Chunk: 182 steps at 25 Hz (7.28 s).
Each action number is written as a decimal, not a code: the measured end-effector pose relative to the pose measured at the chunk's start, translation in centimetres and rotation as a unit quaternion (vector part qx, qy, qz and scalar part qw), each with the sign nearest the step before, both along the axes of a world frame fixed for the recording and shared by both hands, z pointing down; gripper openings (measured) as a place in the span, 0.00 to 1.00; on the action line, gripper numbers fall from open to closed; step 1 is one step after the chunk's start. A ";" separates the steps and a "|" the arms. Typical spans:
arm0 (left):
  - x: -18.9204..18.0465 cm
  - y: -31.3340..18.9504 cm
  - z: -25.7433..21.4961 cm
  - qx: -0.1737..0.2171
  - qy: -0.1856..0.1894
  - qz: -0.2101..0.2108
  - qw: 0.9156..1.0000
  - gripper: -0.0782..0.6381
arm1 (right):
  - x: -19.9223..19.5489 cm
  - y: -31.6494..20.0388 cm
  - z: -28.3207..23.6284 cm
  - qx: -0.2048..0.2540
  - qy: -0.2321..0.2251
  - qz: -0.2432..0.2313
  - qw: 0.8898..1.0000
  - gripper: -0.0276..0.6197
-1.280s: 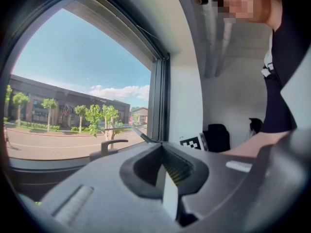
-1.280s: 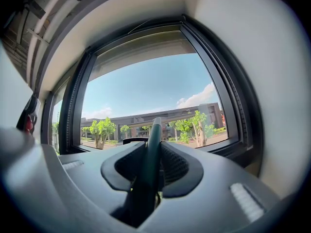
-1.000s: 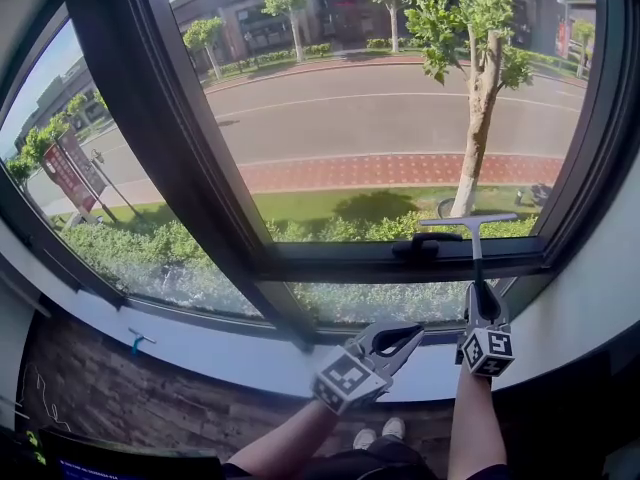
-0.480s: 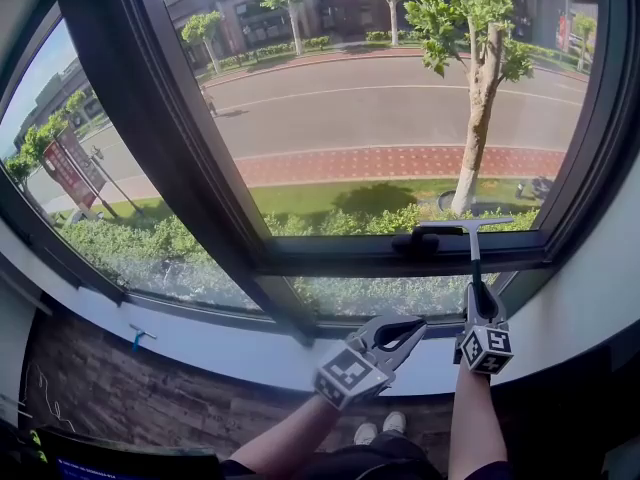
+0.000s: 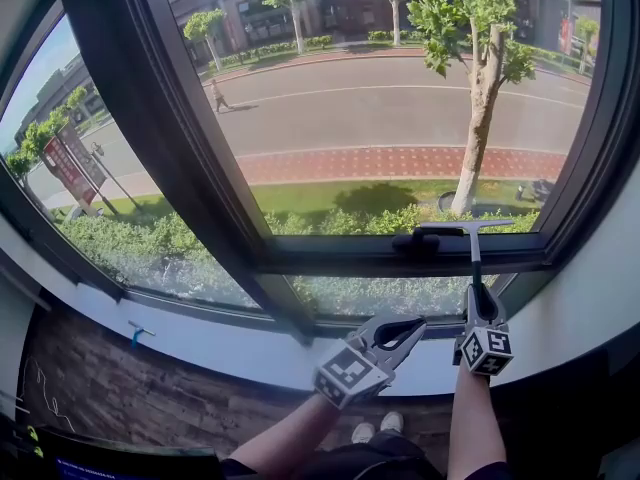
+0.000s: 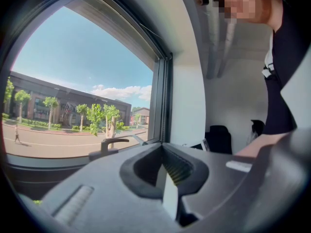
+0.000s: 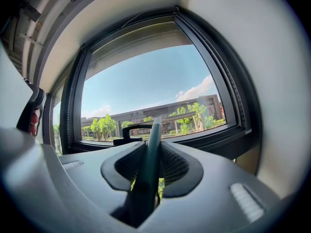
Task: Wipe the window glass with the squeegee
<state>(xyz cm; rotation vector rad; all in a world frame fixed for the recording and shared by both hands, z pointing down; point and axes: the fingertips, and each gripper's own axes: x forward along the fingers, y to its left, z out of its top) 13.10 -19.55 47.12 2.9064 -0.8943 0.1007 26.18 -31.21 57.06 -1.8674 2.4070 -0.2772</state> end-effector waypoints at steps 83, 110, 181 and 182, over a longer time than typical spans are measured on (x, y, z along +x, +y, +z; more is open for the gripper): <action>-17.1 -5.9 -18.5 0.232 -0.013 -0.028 0.972 0.11 | -20.9 -5.5 -51.1 0.420 -0.039 -0.031 0.906 0.19; -16.4 -4.8 -17.1 0.218 0.001 -0.017 0.976 0.11 | -21.3 -4.4 -46.2 0.398 -0.014 -0.033 0.917 0.19; -16.0 -4.0 -4.7 0.094 -0.012 0.044 0.995 0.11 | -21.8 0.4 -18.6 0.225 -0.068 -0.041 0.971 0.19; -16.1 -4.1 -4.7 0.094 -0.011 0.044 0.995 0.11 | -21.8 0.5 -18.3 0.223 -0.066 -0.041 0.972 0.19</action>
